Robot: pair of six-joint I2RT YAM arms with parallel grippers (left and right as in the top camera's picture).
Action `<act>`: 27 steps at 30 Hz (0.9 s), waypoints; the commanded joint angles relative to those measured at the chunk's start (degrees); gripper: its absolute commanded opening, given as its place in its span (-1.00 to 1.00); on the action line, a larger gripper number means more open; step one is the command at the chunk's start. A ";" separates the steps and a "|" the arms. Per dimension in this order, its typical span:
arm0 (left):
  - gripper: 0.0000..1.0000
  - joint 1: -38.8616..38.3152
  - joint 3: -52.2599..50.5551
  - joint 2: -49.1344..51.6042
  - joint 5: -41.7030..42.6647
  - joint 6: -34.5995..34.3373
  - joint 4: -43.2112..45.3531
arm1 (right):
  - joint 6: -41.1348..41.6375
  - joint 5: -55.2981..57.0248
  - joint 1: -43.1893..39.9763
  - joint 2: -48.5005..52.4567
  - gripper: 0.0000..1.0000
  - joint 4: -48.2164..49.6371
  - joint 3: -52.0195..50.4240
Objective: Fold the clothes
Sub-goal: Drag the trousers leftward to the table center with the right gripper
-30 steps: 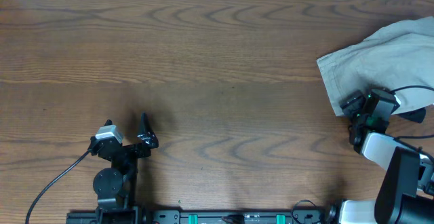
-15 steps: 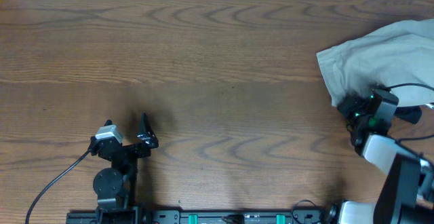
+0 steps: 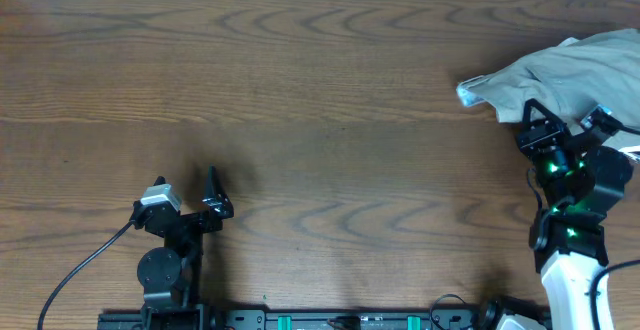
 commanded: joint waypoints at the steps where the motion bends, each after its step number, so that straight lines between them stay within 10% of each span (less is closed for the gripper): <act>1: 0.96 0.02 -0.87 -0.26 -0.87 0.57 -2.19 | 5.07 -3.39 3.13 -0.52 -0.97 0.00 0.33; 27: 0.96 0.02 -0.87 -0.26 -0.87 0.57 -2.16 | 13.42 40.41 56.98 27.21 -0.97 22.45 2.14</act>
